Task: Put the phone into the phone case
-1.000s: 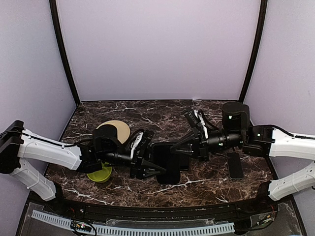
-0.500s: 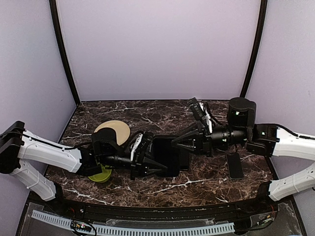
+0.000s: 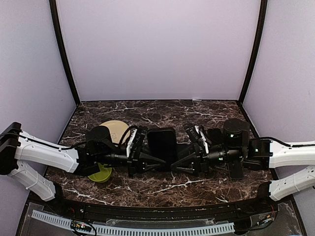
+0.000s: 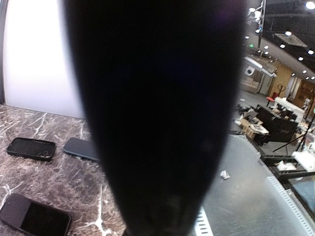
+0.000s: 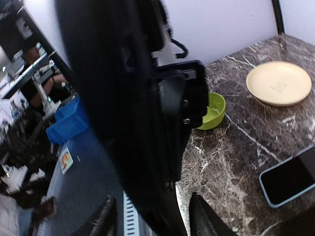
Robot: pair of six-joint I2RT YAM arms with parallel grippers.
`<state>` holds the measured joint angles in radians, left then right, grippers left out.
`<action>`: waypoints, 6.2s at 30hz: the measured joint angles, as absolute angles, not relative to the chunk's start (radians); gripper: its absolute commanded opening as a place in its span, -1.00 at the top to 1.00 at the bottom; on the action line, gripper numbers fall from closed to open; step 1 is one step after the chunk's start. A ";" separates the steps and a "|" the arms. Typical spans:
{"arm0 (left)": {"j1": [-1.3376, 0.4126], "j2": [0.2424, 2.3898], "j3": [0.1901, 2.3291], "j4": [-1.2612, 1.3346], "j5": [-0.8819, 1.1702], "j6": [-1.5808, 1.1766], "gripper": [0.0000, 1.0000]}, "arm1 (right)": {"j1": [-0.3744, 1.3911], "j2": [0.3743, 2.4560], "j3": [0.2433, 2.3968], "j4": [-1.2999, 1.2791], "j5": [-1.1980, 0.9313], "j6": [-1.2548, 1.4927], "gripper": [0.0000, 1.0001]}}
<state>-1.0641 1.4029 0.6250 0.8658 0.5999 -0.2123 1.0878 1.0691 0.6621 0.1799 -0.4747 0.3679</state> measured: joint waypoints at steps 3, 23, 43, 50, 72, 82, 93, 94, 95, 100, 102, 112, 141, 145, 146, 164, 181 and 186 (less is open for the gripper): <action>-1.062 1.402 0.625 0.886 0.613 -0.243 1.00 | 1.100 1.089 0.661 0.208 -0.474 0.363 0.96; -1.059 1.404 0.622 0.863 0.641 -0.280 1.00 | 1.073 1.076 0.698 0.198 -0.498 0.359 1.00; -1.021 1.346 0.625 0.411 0.205 -0.228 -0.79 | 1.055 1.201 0.352 0.144 -0.458 1.065 0.72; -1.019 1.431 0.696 0.295 0.167 -0.219 -0.79 | 1.019 1.222 0.352 0.041 -0.374 1.174 -0.83; -1.014 1.511 0.836 0.191 0.147 -0.123 -0.79 | 0.209 1.916 1.294 -0.710 0.107 0.212 0.14; -1.007 1.515 0.839 0.167 0.152 -0.099 -0.77 | 0.180 1.927 1.281 -0.675 0.010 0.113 1.00; -0.911 1.465 0.895 0.119 0.308 -0.136 -0.85 | 0.636 1.524 1.071 -0.576 0.194 -0.146 1.00; -0.907 1.457 0.904 0.114 0.325 -0.138 -0.87 | 0.717 1.470 1.058 -0.550 0.210 -0.172 1.00; -0.906 1.448 0.917 0.109 0.348 -0.139 -0.88 | 0.811 1.414 1.052 -0.521 0.227 -0.202 1.00; -0.905 1.419 0.939 0.107 0.451 -0.156 -0.86 | 1.135 1.333 1.060 -0.440 0.369 -0.316 1.00; -0.905 1.420 0.939 0.103 0.489 -0.171 -0.66 | 1.226 1.368 1.075 -0.442 0.437 -0.354 1.00; -0.896 1.441 0.939 0.097 0.652 -0.197 1.00 | 1.370 1.428 1.169 -0.420 0.596 -0.483 0.88; -0.977 1.337 0.531 1.215 0.372 -0.467 0.98 | 1.090 1.171 0.662 0.736 -0.137 0.403 1.00; -0.978 1.337 0.535 1.232 0.405 -0.453 -0.24 | 1.066 1.171 0.729 0.653 -0.199 0.390 1.00; -0.977 1.328 0.542 1.182 0.421 -0.430 -0.47 | 1.051 1.168 0.764 0.581 -0.237 0.371 1.00; -0.950 1.114 0.547 0.250 0.225 -0.250 -0.25 | 1.006 1.685 0.974 -0.205 -0.705 0.388 0.90; -0.952 1.349 0.567 0.067 0.288 -0.298 -0.17 | 0.949 1.887 1.295 -0.442 -0.377 0.376 -0.87; -0.962 1.360 0.567 0.070 0.297 -0.271 -0.17 | 0.922 1.719 1.267 -0.643 -0.035 0.442 -0.97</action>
<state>-0.9619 1.3598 0.5671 0.0700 0.2970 -0.2714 0.9218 1.7191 1.2671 -0.6426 -0.0353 0.4419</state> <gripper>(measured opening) 0.585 0.980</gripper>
